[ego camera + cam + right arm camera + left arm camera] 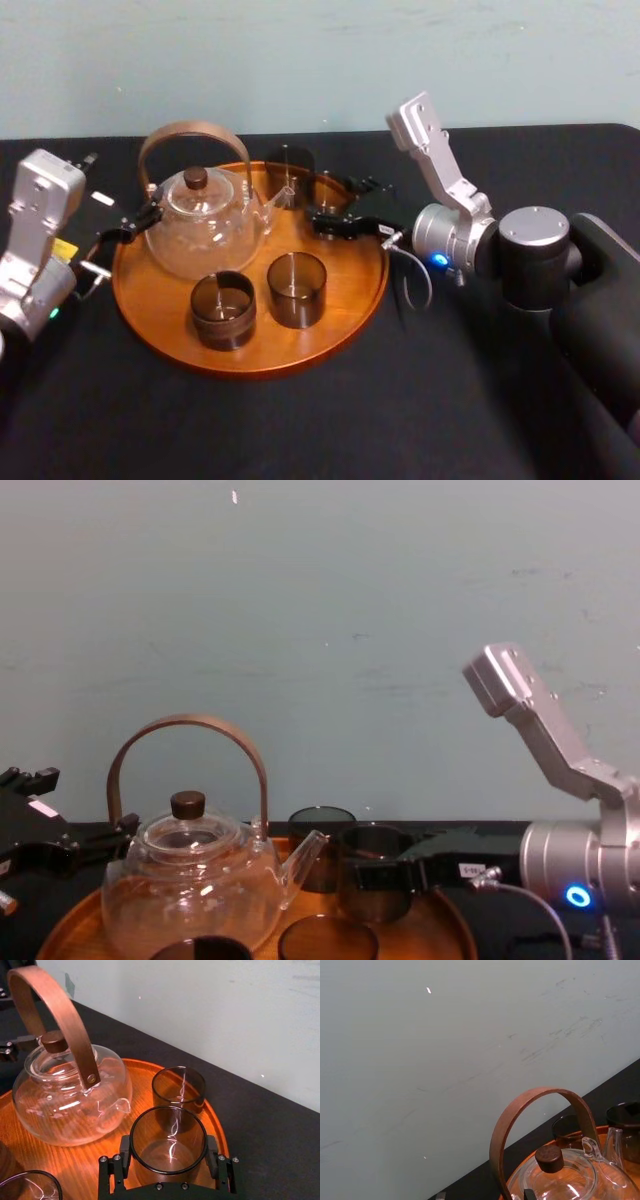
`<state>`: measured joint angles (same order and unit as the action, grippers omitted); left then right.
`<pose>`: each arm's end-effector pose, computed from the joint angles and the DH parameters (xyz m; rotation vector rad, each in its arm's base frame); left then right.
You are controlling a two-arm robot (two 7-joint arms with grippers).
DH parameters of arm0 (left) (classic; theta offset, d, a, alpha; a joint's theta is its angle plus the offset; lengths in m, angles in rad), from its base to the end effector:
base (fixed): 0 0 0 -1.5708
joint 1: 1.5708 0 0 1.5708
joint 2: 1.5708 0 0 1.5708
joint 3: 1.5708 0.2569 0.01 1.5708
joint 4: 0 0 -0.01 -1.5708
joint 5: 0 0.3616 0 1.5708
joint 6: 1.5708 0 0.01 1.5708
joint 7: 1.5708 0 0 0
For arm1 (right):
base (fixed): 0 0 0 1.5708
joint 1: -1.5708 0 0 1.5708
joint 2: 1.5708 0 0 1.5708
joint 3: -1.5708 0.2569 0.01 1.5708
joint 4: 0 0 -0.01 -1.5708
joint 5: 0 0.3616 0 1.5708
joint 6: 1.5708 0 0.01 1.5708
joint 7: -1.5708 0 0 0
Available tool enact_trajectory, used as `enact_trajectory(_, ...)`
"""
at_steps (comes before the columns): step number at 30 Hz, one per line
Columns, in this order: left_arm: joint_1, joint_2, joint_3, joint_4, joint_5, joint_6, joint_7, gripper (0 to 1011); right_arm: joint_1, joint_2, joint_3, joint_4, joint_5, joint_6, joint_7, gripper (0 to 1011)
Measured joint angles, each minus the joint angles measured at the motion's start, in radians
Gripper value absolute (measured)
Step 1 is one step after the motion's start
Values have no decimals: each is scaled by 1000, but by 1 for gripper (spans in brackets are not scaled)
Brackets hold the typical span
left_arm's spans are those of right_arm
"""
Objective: Pick up the glass from the table and place it on the tray.
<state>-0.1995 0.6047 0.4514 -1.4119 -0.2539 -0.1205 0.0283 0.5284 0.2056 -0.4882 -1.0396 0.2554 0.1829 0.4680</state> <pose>0.4026 0.0499 -0.2857 0.3046 -0.2850 1.2480 0.4875 0.0564 -0.2674 -0.3162 0.1342 -0.8013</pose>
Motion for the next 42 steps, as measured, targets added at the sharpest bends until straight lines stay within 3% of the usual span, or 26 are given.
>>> enact_trajectory(24, 0, 0, 0, 0, 0, 0, 0, 1009, 23, -28, -13, 92, -10, -45, 16, 889)
enact_trajectory(35, 0, 0, 0, 0, 0, 0, 0, 1009, 25, -29, -13, 97, -11, -44, 21, 889)
enact_trajectory(39, 0, 0, 0, 0, 0, 0, 0, 1009, 23, -28, -15, 101, -14, -37, 21, 919)
enact_trajectory(42, 0, 0, 0, 0, 0, 0, 0, 1009, 24, -28, -15, 100, -15, -37, 20, 995)
